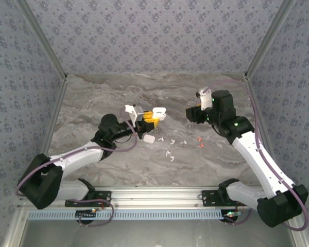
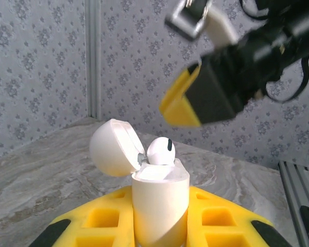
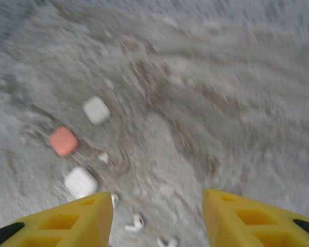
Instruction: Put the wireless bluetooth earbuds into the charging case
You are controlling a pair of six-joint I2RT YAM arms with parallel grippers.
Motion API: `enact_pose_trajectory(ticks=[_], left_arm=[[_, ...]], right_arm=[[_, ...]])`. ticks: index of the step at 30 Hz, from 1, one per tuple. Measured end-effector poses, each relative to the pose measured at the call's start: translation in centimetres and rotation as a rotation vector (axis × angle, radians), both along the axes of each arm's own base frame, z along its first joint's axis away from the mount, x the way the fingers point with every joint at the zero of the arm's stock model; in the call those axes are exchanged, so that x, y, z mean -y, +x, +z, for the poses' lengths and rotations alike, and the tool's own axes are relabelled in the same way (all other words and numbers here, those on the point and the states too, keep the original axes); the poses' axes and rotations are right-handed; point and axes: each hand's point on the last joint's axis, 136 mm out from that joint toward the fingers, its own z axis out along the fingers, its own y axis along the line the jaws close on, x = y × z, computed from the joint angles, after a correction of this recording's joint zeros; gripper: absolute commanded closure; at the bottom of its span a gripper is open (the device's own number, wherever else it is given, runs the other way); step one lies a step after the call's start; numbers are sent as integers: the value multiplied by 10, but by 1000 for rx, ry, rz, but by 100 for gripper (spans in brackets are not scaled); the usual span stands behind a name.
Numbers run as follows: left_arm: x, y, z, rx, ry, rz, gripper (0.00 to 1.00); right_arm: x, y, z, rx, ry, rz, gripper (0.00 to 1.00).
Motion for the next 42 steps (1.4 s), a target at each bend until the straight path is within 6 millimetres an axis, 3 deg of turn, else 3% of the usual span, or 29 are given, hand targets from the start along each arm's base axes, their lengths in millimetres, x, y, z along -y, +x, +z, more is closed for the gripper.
enact_pose_trajectory(ticks=[5,8,17,21,26,42], left_arm=[[-5,-2,5,31,14,21,100],[-6,-1,4,35,24,30,100],[-6,0,-2,24,44,34,100],[-6,-1,-1,24,43,34,100],[-7,-1,-1,25,42,34,100],[-9,-4,-6,15,50,36,100]], right_arm=[[16,-25,-90,-265,31,-162,53],[22,-39,-130,-386,47,-234,53],[6,-47,-186,-559,-28,-233,53],[-2,-46,-199,-601,-67,-223,53],[-12,-34,-202,-596,-80,-233,53],[-14,-23,-215,-599,-182,-268,49]])
